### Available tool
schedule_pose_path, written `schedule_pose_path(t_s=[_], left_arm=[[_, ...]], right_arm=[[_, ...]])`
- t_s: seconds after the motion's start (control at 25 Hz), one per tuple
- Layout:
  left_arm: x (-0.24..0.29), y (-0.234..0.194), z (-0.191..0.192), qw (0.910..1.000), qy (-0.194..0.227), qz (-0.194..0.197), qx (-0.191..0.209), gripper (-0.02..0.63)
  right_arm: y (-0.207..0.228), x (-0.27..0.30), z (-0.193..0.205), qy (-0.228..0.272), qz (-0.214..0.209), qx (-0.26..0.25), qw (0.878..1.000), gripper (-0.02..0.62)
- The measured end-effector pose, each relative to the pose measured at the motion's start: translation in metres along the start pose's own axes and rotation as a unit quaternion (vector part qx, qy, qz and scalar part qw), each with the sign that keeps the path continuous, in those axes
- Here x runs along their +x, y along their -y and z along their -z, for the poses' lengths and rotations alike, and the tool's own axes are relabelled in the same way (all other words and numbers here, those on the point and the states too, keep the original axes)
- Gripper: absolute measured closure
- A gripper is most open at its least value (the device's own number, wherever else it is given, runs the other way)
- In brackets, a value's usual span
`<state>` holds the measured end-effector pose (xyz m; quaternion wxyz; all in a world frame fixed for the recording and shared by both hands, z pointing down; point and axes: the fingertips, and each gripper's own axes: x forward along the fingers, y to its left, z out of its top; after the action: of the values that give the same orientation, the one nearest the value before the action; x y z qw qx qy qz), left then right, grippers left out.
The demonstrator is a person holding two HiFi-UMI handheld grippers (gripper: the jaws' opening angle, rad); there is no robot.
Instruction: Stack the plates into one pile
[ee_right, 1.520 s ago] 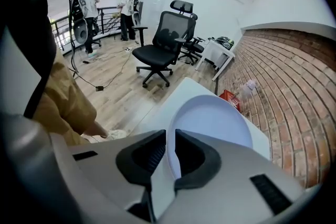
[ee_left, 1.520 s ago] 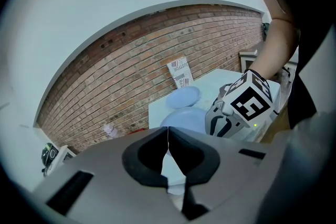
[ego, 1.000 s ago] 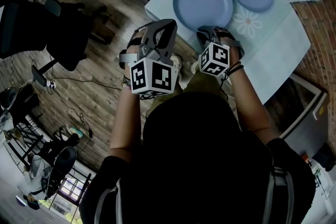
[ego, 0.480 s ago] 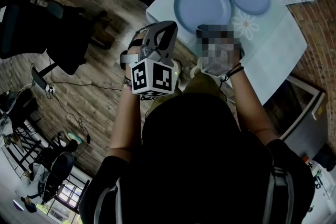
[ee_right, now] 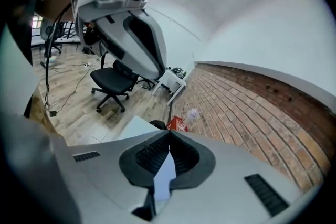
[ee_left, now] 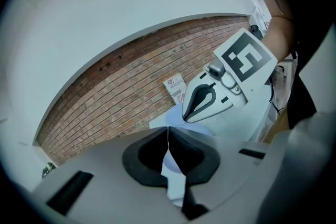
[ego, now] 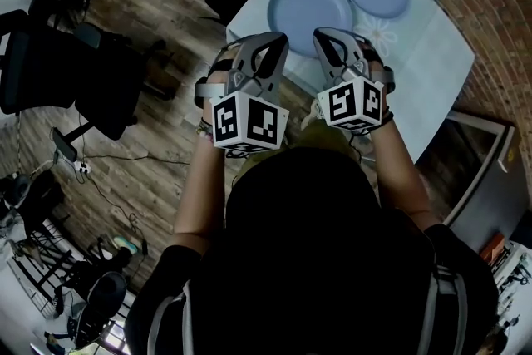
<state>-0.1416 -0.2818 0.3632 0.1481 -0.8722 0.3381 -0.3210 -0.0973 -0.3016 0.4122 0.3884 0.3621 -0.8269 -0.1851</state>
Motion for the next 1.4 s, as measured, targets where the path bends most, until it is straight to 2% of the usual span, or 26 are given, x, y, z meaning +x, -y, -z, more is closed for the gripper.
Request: schedule_pose_path(t_s=[0.16, 0.36, 0.56, 0.92, 1.24, 1.4], left_arm=[[-0.017, 0.007, -0.011, 0.9997, 0.015, 0.001, 0.019, 0.583], [-0.03, 0.024, -0.021, 0.9983, 0.031, 0.008, 0.049, 0.583], [-0.042, 0.032, -0.033, 0.9977, 0.042, 0.01, 0.053, 0.583], [-0.057, 0.04, -0.053, 0.9951, 0.077, 0.007, 0.062, 0.583], [-0.058, 0.048, -0.052, 0.9949, 0.081, 0.015, 0.058, 0.583], [-0.056, 0.051, -0.05, 0.9955, 0.075, 0.017, 0.056, 0.583]], right_arm=[[0.006, -0.031, -0.027, 0.023, 0.033, 0.002, 0.999, 0.558], [0.009, -0.07, -0.042, 0.041, 0.077, 0.013, 0.996, 0.558], [0.008, -0.103, -0.057, 0.06, 0.089, 0.02, 0.994, 0.558], [0.008, -0.133, -0.056, 0.071, 0.115, 0.025, 0.99, 0.558], [-0.001, -0.128, -0.047, 0.052, 0.102, 0.016, 0.993, 0.558], [-0.016, -0.114, -0.033, 0.042, 0.056, 0.02, 0.997, 0.555]])
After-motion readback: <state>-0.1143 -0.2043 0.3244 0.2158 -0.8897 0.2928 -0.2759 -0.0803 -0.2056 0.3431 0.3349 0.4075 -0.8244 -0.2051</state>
